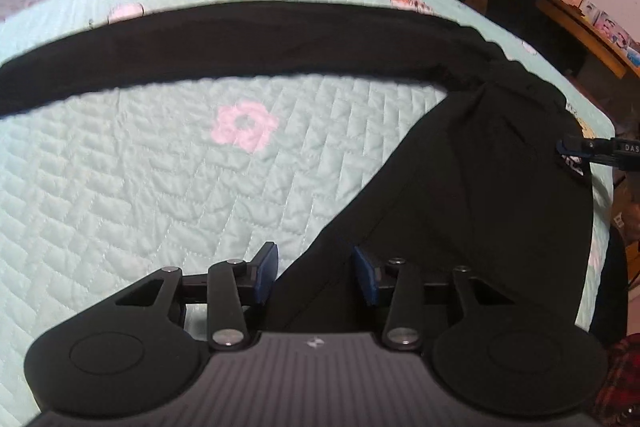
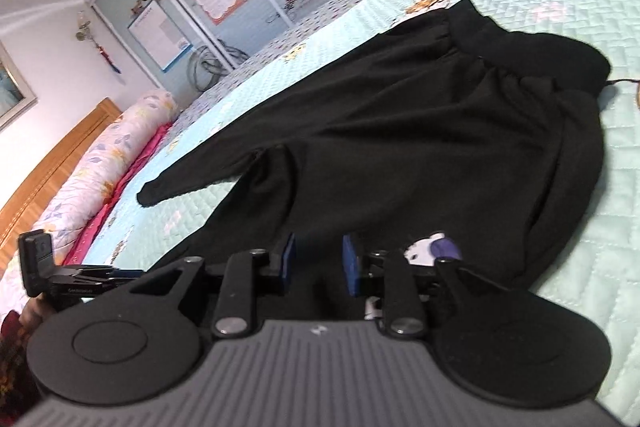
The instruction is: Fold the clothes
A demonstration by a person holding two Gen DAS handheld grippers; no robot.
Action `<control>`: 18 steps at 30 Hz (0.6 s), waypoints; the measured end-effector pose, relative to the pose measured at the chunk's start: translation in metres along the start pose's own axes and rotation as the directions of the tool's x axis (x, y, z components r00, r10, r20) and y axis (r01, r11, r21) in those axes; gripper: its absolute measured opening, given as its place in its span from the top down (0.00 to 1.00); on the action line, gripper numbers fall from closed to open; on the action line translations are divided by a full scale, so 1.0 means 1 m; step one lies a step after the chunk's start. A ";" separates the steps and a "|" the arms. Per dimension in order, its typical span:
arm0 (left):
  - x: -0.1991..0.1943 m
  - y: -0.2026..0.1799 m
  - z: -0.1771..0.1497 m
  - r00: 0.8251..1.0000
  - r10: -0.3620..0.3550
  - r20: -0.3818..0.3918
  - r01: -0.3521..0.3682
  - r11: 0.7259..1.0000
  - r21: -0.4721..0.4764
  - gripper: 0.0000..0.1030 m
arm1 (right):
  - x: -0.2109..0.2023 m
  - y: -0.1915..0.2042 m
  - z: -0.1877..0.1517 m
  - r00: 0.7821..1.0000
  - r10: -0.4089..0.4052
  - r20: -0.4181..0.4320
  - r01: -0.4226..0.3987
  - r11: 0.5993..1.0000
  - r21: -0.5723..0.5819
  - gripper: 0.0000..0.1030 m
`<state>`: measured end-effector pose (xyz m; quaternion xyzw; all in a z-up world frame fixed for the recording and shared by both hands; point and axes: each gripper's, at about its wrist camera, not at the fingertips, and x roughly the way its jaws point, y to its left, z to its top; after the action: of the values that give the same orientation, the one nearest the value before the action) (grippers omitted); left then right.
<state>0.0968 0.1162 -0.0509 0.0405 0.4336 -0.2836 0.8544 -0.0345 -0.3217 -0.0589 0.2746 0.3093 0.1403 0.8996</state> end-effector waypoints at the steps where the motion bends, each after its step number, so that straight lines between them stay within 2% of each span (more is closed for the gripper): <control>1: 0.000 0.000 0.001 1.000 -0.004 -0.009 0.004 1.000 0.002 0.74 | 0.001 0.001 0.000 1.000 0.001 -0.003 -0.001 1.000 -0.002 0.70; 2: 0.000 -0.001 0.001 1.000 -0.013 -0.021 0.013 1.000 -0.003 0.88 | 0.003 0.003 -0.001 1.000 0.000 -0.007 0.000 1.000 -0.004 0.70; 4: -0.002 -0.006 0.001 1.000 -0.009 -0.029 0.009 1.000 0.014 0.95 | 0.005 0.004 0.000 1.000 -0.003 -0.010 0.003 1.000 -0.006 0.70; 7: -0.004 -0.019 -0.002 0.999 0.029 -0.034 -0.027 0.998 0.064 0.97 | 0.007 0.008 -0.002 1.000 0.001 -0.012 -0.001 1.000 -0.019 0.70; 10: -0.006 -0.025 -0.003 0.997 0.065 -0.034 -0.062 0.996 0.071 0.97 | 0.009 0.016 -0.005 1.000 0.013 -0.022 -0.014 0.999 -0.046 0.69; 12: -0.007 -0.027 -0.005 0.997 0.064 -0.043 -0.062 0.997 0.043 0.97 | 0.011 0.022 -0.008 0.999 0.022 -0.034 -0.024 0.997 -0.075 0.69; 18: -0.018 -0.035 -0.019 0.995 0.035 -0.088 -0.035 0.999 -0.002 0.97 | 0.011 0.026 -0.012 0.998 -0.019 -0.055 0.010 0.985 -0.173 0.68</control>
<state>0.0566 0.1006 -0.0428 0.0591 0.4706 -0.2658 0.8393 -0.0357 -0.2914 -0.0570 0.1893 0.3233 0.1677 0.9119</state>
